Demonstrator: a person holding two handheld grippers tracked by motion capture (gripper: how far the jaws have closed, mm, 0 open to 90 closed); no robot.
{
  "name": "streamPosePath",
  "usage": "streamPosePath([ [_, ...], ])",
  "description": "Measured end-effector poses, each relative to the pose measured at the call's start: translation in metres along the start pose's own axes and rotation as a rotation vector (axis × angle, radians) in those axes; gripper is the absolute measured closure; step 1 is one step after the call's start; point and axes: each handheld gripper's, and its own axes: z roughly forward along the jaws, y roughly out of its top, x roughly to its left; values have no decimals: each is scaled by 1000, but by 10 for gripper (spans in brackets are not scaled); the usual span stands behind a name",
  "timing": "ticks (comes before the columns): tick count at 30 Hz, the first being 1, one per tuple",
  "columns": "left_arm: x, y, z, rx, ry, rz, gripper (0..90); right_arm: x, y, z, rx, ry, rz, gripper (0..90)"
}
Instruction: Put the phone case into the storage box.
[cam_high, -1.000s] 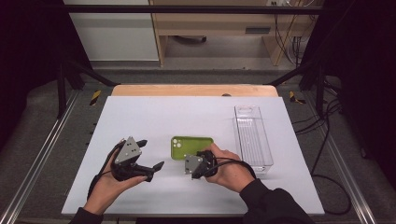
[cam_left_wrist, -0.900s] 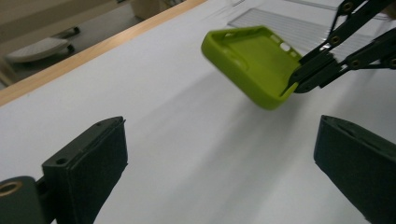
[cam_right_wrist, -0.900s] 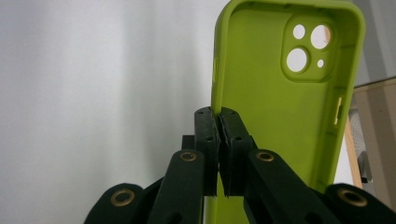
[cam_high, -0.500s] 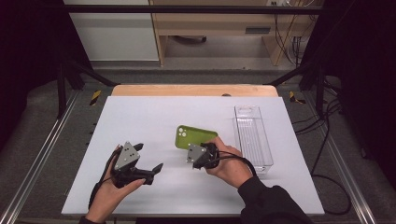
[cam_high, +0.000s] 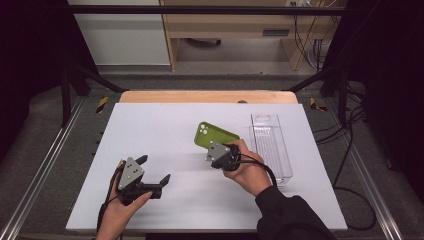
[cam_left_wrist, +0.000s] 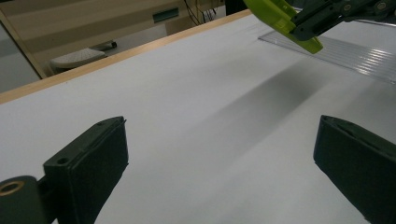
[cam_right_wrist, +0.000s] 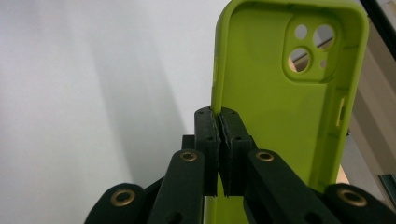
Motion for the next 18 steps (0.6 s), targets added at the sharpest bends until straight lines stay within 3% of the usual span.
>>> streamPosePath([
  [7,2,-8,-1,-19,35,14,26,-7,1,-4,-63,-32,75,877],
  [18,7,-16,-6,-70,74,-26,27,-15,2,-5,-129,-56,182,878],
])
